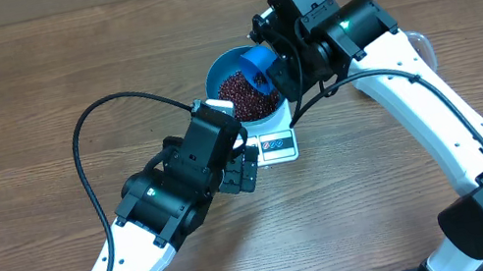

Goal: Scoop item into bowl and weigh 150g on scale
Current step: 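Move the blue scoop back over the bean tub with right gripper, then lower the scoop into the tub and release it from the right gripper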

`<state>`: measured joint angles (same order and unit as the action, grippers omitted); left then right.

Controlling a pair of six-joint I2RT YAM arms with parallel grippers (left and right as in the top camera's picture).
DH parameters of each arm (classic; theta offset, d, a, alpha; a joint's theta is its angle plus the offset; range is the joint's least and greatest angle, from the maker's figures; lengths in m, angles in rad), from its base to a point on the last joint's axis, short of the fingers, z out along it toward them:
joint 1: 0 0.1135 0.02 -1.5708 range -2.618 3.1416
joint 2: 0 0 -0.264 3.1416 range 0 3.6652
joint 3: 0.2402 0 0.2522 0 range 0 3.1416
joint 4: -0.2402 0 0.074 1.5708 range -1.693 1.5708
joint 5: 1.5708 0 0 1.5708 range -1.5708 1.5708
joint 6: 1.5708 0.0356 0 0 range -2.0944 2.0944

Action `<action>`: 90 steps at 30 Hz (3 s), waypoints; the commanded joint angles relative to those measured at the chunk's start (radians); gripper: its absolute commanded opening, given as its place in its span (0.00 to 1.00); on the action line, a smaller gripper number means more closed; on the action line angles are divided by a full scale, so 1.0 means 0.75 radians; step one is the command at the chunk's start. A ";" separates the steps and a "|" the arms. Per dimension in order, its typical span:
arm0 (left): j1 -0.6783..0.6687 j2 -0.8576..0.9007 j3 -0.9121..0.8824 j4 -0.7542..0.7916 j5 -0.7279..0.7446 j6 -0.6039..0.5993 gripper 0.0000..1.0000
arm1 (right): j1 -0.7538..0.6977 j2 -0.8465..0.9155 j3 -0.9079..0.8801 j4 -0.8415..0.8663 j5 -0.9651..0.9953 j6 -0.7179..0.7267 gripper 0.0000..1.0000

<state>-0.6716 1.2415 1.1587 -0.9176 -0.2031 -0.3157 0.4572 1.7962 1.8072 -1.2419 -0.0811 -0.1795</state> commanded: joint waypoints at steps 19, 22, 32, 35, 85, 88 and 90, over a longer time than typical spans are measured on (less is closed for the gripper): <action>0.007 -0.015 0.030 0.003 -0.009 -0.004 0.99 | -0.568 -0.122 0.036 -0.065 -0.604 -0.122 0.04; 0.007 -0.015 0.030 0.003 -0.009 -0.004 1.00 | -0.644 -0.154 0.036 -0.081 -0.602 -0.122 0.04; 0.007 -0.015 0.030 0.003 -0.009 -0.004 1.00 | -0.783 -0.161 0.033 -0.197 -0.106 0.087 0.04; 0.007 -0.015 0.030 0.003 -0.009 -0.004 1.00 | -0.767 -0.161 0.033 -0.200 0.078 0.212 0.04; 0.007 -0.015 0.030 0.003 -0.009 -0.004 1.00 | -0.819 -0.537 -0.450 0.080 -0.328 0.880 0.04; 0.007 -0.015 0.030 0.003 -0.009 -0.004 1.00 | -0.935 -0.537 -0.644 0.254 -0.506 1.008 0.04; 0.007 -0.015 0.030 0.003 -0.009 -0.004 0.99 | -0.990 -0.537 -0.757 0.363 -0.586 1.054 0.04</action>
<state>-0.6716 1.2415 1.1587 -0.9173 -0.2031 -0.3157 -0.2272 1.4101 1.3327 -1.0439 -0.3553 0.4900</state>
